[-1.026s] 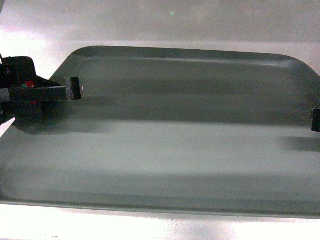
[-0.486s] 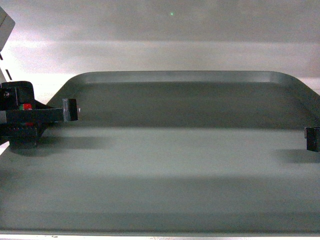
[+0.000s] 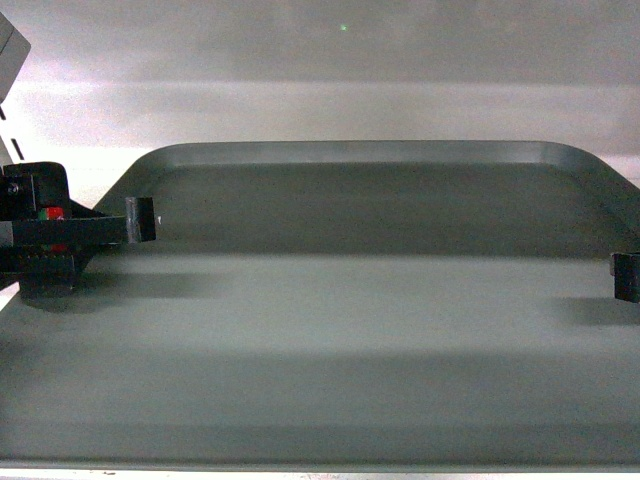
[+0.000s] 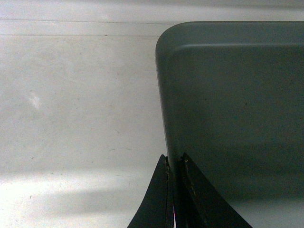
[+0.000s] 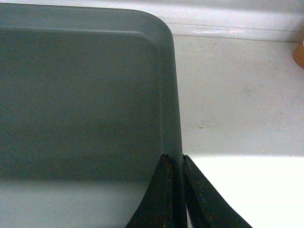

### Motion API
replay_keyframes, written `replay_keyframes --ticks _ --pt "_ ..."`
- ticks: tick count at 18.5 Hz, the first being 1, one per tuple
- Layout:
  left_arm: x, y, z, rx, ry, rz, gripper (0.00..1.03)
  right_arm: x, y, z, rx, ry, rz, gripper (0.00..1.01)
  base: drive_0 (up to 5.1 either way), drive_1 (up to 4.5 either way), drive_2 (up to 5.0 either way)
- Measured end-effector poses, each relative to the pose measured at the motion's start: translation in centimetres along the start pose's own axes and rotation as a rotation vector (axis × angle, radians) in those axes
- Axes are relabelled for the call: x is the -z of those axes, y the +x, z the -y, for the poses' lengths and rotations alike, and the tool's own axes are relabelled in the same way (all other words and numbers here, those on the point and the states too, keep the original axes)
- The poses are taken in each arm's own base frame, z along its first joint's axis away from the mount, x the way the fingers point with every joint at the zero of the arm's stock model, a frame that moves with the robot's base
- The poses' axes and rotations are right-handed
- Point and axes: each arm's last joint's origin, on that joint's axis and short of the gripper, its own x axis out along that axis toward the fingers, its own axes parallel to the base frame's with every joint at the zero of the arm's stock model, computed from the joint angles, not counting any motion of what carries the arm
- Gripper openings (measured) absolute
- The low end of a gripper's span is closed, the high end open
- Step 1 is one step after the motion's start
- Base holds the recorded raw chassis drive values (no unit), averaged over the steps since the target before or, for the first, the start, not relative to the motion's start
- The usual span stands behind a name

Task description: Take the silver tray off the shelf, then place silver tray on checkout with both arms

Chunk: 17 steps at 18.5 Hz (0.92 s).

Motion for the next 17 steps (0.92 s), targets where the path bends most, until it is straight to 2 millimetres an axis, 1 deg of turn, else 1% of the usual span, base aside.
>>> replay_keyframes --ticks 16,17 --pt "0.0 0.0 0.0 0.0 0.0 0.0 0.04 0.01 0.0 0.0 0.0 0.0 0.0 0.03 0.0 0.0 0.0" --pt "-0.01 0.0 0.0 0.001 0.0 0.001 0.04 0.01 0.0 0.0 0.0 0.001 0.0 0.03 0.1 -2.36 2.5"
